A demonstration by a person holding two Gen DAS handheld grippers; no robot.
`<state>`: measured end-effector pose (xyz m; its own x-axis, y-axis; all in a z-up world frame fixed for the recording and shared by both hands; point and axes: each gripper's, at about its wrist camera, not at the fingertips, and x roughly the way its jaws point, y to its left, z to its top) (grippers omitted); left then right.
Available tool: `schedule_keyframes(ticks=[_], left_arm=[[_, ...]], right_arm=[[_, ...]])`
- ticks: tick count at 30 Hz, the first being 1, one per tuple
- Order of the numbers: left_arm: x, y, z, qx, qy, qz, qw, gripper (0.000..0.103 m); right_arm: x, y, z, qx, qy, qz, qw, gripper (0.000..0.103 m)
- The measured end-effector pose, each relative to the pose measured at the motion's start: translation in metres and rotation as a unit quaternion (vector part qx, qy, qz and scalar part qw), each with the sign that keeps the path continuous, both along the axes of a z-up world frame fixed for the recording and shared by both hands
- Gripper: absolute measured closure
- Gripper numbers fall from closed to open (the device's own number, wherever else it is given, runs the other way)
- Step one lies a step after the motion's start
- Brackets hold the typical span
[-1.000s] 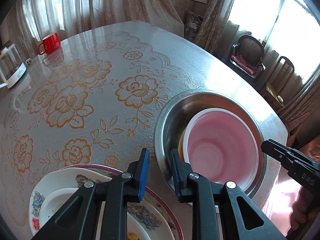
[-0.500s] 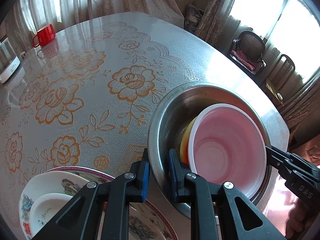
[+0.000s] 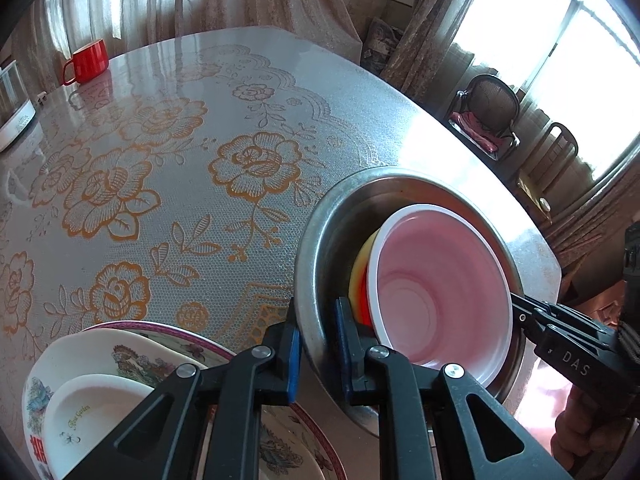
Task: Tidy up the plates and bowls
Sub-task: 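Grasp the steel bowl rim with the right gripper, then lift the nested steel bowl and carry it over the plate stack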
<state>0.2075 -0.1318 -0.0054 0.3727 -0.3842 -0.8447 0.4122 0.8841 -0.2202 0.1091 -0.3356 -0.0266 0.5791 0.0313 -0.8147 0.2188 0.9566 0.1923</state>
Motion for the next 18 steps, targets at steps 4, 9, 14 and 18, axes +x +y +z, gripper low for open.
schedule_keyframes(ticks=[4,9,14,18], left_arm=[[-0.006,0.0,0.0,0.003,0.001,0.005,1.0,0.087],[-0.016,0.001,0.002,0.001,-0.006,0.013,0.9999,0.087],[-0.029,0.003,0.008,-0.001,-0.027,0.014,0.9995,0.087],[-0.03,0.006,0.01,-0.004,-0.034,0.016,0.9993,0.087]], right_arm=[[-0.003,-0.002,0.001,0.003,-0.006,0.007,1.0,0.089],[-0.005,-0.003,0.0,0.01,-0.006,0.006,1.0,0.089],[-0.011,-0.004,-0.003,0.019,-0.007,0.01,1.0,0.089],[-0.014,-0.004,-0.004,0.021,-0.009,0.012,1.0,0.09]])
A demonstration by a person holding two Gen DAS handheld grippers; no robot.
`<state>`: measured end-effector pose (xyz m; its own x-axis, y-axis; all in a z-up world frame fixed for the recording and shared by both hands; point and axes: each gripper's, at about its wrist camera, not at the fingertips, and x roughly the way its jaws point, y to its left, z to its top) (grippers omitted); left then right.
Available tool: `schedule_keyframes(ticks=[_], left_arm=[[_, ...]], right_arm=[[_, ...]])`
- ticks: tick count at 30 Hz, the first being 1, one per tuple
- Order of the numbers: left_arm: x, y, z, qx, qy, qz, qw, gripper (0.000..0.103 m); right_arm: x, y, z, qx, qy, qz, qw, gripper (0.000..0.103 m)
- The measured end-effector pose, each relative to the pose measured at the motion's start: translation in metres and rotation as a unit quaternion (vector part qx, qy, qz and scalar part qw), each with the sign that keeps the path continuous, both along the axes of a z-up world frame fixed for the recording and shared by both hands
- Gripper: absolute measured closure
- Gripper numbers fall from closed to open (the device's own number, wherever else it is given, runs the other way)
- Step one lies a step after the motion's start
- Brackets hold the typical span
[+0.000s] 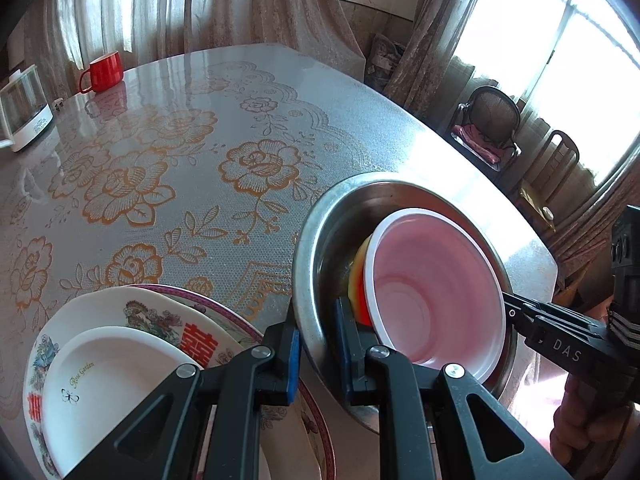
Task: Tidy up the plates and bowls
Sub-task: 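Lift the nested steel bowl and carry it over the plate stack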
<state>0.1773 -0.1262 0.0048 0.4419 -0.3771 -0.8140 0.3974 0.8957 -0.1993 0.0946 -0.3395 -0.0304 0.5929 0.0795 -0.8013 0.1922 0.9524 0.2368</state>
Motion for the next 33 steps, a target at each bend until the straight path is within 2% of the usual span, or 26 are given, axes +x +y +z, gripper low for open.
schedule_keyframes(ticks=[8,19,33], left_arm=[[-0.011,0.01,0.01,-0.01,-0.017,0.012,0.9997,0.087],[-0.028,0.033,0.035,-0.037,-0.038,0.029,0.9982,0.087],[-0.046,0.079,0.046,-0.057,-0.044,0.066,0.9952,0.088]], right_arm=[[-0.007,0.003,0.007,0.003,-0.01,0.009,1.0,0.09],[-0.017,0.017,0.031,0.002,-0.035,0.031,0.999,0.09],[-0.017,0.058,0.044,-0.009,-0.039,0.078,0.996,0.09]])
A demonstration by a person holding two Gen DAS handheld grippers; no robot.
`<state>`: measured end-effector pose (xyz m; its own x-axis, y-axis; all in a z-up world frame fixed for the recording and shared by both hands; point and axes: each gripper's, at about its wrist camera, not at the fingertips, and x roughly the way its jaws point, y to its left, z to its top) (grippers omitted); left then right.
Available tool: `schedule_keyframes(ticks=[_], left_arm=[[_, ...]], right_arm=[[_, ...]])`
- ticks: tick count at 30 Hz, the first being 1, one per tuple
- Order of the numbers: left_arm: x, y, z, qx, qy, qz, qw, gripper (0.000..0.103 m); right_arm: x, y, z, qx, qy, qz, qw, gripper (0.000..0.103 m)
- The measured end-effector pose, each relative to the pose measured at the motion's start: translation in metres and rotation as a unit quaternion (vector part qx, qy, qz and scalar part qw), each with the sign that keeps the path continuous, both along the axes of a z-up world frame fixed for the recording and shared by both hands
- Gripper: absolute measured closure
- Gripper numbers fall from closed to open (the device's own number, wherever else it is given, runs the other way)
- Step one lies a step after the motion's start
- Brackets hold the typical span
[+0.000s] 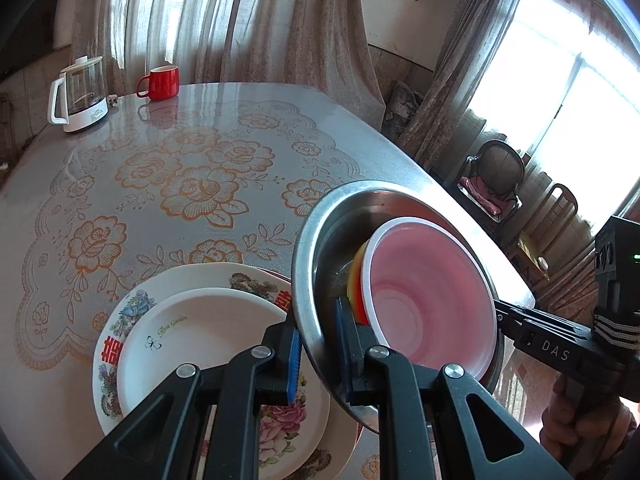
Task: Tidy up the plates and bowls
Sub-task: 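Lift the nested steel bowl and carry it over the plate stack, then lower the steel bowl onto the plate stack and open the right gripper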
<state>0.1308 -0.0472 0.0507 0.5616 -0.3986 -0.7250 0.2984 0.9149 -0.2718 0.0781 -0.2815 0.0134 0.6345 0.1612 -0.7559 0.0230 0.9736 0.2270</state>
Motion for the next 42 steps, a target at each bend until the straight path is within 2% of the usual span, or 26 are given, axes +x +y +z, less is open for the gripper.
schedule_keyframes(ticks=[14,19,26,30,37,42], left_arm=[[-0.021,0.085,0.022,-0.043,-0.008,0.054,0.9976,0.091],[-0.033,0.113,0.012,-0.046,0.005,0.076,0.996,0.091],[-0.038,0.138,-0.021,-0.047,0.042,0.108,0.9922,0.091],[-0.037,0.141,-0.031,-0.046,0.051,0.116,0.9908,0.09],[-0.03,0.138,-0.044,-0.044,0.064,0.11,0.9908,0.088],[-0.033,0.135,-0.045,-0.047,0.068,0.107,0.9908,0.088]], right_arm=[[0.004,0.068,0.029,0.006,-0.017,0.09,0.996,0.09],[0.006,0.095,0.018,0.016,0.0,0.123,0.992,0.09],[0.015,0.122,-0.015,0.023,0.044,0.148,0.988,0.09],[0.021,0.131,-0.028,0.012,0.059,0.149,0.987,0.09],[0.029,0.133,-0.031,-0.025,0.061,0.139,0.988,0.09],[0.033,0.13,-0.037,-0.027,0.073,0.133,0.988,0.09]])
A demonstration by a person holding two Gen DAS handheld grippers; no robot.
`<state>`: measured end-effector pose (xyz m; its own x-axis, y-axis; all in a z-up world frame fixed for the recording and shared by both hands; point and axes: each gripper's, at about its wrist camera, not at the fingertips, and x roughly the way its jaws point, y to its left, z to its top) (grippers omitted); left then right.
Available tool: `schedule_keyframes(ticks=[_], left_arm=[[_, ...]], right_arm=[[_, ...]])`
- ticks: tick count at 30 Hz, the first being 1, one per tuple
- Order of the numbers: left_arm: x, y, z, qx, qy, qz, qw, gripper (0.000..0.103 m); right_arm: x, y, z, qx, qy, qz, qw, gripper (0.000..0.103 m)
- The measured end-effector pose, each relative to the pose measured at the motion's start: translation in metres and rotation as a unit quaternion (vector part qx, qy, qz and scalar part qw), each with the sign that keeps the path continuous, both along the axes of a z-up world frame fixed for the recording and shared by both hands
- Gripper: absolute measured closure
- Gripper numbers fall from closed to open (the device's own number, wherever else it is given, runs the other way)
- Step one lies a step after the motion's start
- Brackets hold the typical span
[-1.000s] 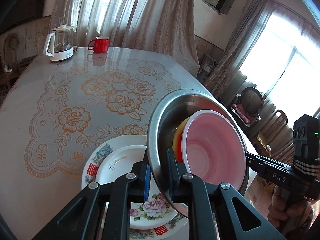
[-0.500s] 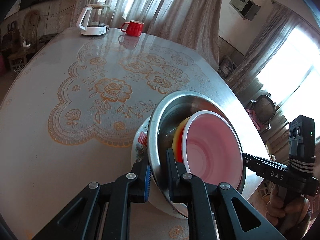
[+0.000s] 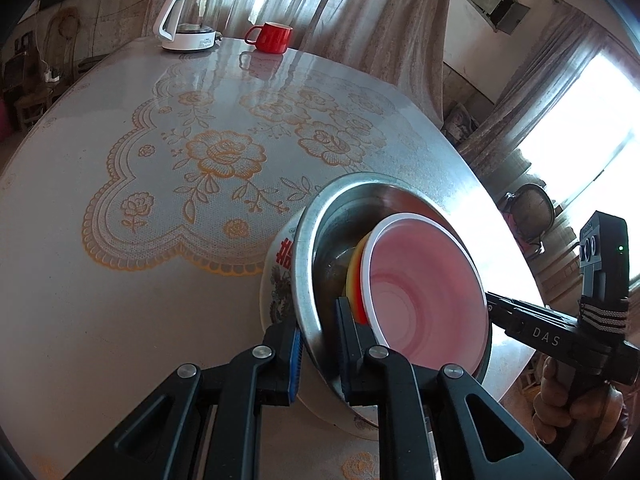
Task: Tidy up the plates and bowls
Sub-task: 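Lower the steel bowl onto the plate stack and open the right gripper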
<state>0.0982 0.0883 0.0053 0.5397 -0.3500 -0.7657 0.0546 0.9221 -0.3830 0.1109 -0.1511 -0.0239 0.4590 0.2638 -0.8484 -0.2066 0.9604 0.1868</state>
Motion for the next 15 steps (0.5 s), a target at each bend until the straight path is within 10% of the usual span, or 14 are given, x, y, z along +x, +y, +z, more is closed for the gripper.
schedule_keyframes(ticks=[15], left_arm=[[-0.008,-0.003,0.003,0.034,-0.026,0.014,0.999,0.085]], right_arm=[[-0.011,-0.015,0.005,0.047,-0.019,-0.016,0.999,0.084]])
